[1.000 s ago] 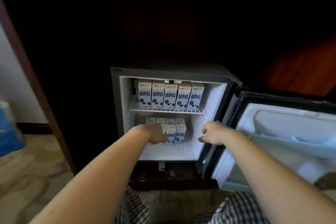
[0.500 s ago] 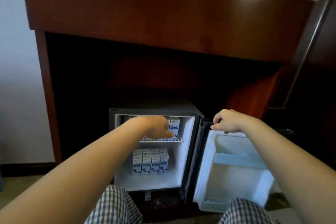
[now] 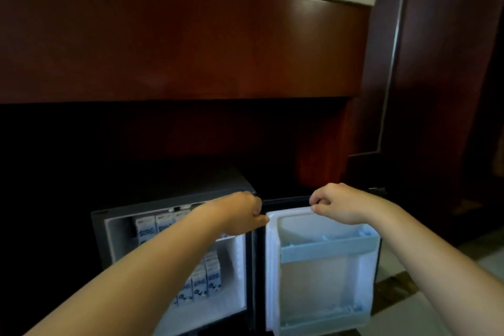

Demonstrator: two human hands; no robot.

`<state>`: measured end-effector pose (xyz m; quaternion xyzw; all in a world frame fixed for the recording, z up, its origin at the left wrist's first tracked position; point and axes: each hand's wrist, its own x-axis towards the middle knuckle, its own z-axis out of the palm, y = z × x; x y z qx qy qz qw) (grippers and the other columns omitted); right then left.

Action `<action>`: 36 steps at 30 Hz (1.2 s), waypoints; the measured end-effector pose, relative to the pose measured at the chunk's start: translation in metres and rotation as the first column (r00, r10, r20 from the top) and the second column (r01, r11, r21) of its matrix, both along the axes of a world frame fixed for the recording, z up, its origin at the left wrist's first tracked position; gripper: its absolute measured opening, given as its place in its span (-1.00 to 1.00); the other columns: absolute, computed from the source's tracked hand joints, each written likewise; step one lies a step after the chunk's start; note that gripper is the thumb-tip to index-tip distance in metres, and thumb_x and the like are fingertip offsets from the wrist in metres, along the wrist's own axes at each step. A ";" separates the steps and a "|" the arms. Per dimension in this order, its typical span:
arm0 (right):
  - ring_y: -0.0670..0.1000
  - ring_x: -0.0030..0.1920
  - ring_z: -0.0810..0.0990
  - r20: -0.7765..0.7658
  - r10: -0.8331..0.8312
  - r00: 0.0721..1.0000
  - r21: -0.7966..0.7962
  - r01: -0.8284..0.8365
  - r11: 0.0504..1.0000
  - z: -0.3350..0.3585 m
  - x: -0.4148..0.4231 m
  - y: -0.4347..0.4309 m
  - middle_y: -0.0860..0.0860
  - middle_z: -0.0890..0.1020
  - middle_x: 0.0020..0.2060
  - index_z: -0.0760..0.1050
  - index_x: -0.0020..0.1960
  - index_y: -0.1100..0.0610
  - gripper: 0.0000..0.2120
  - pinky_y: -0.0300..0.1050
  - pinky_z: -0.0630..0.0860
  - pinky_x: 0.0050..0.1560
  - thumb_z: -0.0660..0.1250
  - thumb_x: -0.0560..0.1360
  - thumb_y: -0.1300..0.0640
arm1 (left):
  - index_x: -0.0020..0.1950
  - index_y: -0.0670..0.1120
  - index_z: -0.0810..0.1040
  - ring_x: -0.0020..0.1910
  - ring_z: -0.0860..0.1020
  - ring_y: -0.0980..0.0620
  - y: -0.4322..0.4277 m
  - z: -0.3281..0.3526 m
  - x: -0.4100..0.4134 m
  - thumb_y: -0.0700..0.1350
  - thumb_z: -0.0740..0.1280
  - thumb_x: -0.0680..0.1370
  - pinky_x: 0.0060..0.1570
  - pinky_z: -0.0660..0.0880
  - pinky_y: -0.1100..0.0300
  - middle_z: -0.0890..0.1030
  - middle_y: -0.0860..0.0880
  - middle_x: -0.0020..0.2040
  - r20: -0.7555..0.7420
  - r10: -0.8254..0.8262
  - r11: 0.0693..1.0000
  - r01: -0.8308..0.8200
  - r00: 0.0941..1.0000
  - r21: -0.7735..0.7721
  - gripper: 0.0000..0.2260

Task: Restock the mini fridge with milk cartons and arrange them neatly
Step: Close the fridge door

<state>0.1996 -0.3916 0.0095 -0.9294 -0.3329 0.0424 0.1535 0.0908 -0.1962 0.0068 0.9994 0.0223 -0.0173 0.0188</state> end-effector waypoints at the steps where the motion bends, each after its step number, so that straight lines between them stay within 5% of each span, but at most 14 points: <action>1: -0.04 -0.10 0.53 -0.003 -0.010 1.000 0.006 0.010 1.000 -0.003 0.009 -0.003 -0.10 0.56 -0.18 0.54 0.18 0.06 -0.74 -0.15 0.46 -0.07 0.21 0.58 0.01 | 0.19 -0.15 0.45 0.07 0.48 -0.13 -0.004 0.000 0.009 0.11 0.12 0.61 0.05 0.42 0.03 0.46 -0.13 0.17 0.005 -0.014 1.000 0.014 1.000 0.003 -0.63; 6: 0.13 0.27 0.48 0.022 -0.068 0.997 -0.033 0.068 0.997 -0.032 0.066 0.011 0.10 0.52 0.26 0.44 0.31 0.08 -0.67 0.06 0.43 0.26 0.15 0.60 0.01 | 0.47 -0.08 0.21 0.39 0.28 -0.15 -0.017 -0.017 0.055 0.17 0.10 0.60 0.37 0.24 -0.07 0.24 -0.10 0.46 -0.071 -0.092 0.989 0.099 0.993 0.107 -0.48; 12: 0.01 0.52 0.07 0.227 -0.145 0.963 -0.086 0.168 0.982 -0.074 0.140 0.048 0.00 0.16 0.52 0.16 0.51 0.03 -0.52 0.01 0.00 0.49 0.00 0.63 -0.09 | 0.56 -0.07 -0.15 0.54 -0.03 -0.08 0.000 -0.048 0.137 0.18 0.11 0.59 0.49 -0.05 -0.02 -0.07 -0.08 0.57 -0.076 -0.092 0.993 0.097 0.993 0.066 -0.31; 15: -0.02 0.51 0.12 0.274 -0.190 0.943 -0.062 0.214 0.975 -0.093 0.173 0.052 -0.03 0.26 0.49 0.22 0.47 -0.04 -0.53 0.02 -0.07 0.48 -0.08 0.63 -0.14 | 0.55 -0.08 -0.08 0.48 0.17 -0.10 0.009 -0.065 0.183 0.18 0.19 0.56 0.45 0.09 0.00 0.13 -0.11 0.53 -0.080 -0.129 0.992 0.129 0.988 -0.007 -0.28; 18: 0.02 0.39 0.35 0.353 -0.189 0.916 -0.025 0.211 0.977 -0.105 0.192 0.048 -0.04 0.48 0.33 0.37 0.37 -0.10 -0.45 -0.01 0.11 0.42 -0.16 0.56 -0.27 | 0.40 -0.15 0.24 0.27 0.42 -0.12 0.011 -0.076 0.215 0.21 0.18 0.54 0.26 0.33 0.00 0.42 -0.14 0.33 -0.028 -0.154 0.987 0.155 0.988 0.030 -0.42; 21: 0.07 0.24 0.49 0.414 -0.161 0.896 -0.001 0.177 0.984 -0.108 0.195 0.049 -0.04 0.60 0.16 0.47 0.27 -0.15 -0.24 0.02 0.26 0.31 -0.29 0.37 -0.37 | 0.35 -0.13 0.25 0.20 0.49 -0.14 0.009 -0.083 0.221 0.27 0.13 0.54 0.12 0.41 -0.01 0.46 -0.11 0.25 -0.007 -0.116 0.989 0.116 0.993 0.094 -0.43; 28: 0.15 0.03 0.55 0.343 -0.194 0.919 0.070 0.181 0.981 -0.106 0.192 0.046 -0.01 0.63 -0.11 0.60 0.07 -0.06 -0.37 0.04 0.29 0.16 -0.12 0.40 -0.32 | 0.43 -0.14 0.15 0.13 0.55 -0.14 0.006 -0.070 0.219 0.30 0.11 0.53 0.45 0.03 -0.15 0.54 -0.13 0.18 -0.067 -0.119 0.971 0.130 0.991 0.201 -0.34; 34: 0.08 0.20 0.42 0.108 -0.229 0.967 -0.127 0.242 0.962 -0.083 0.165 0.041 -0.06 0.54 0.05 0.48 0.17 -0.14 -0.28 -0.06 0.06 0.23 -0.32 0.33 -0.30 | 0.33 -0.06 0.27 0.21 0.52 -0.12 0.006 -0.051 0.219 0.34 0.26 0.41 0.44 -0.05 -0.19 0.59 -0.09 0.17 -0.240 -0.064 0.998 0.057 0.969 -0.034 -0.33; 36: 0.14 0.08 0.53 0.041 -0.274 0.961 -0.164 0.277 0.947 -0.076 0.151 0.038 -0.01 0.59 -0.05 0.54 0.10 -0.08 -0.39 0.01 0.21 0.18 -0.19 0.40 -0.25 | 0.33 -0.05 0.28 0.22 0.52 -0.11 0.003 -0.048 0.209 0.30 0.30 0.41 0.44 -0.07 -0.21 0.58 -0.06 0.19 -0.257 -0.054 0.997 0.035 0.965 -0.076 -0.36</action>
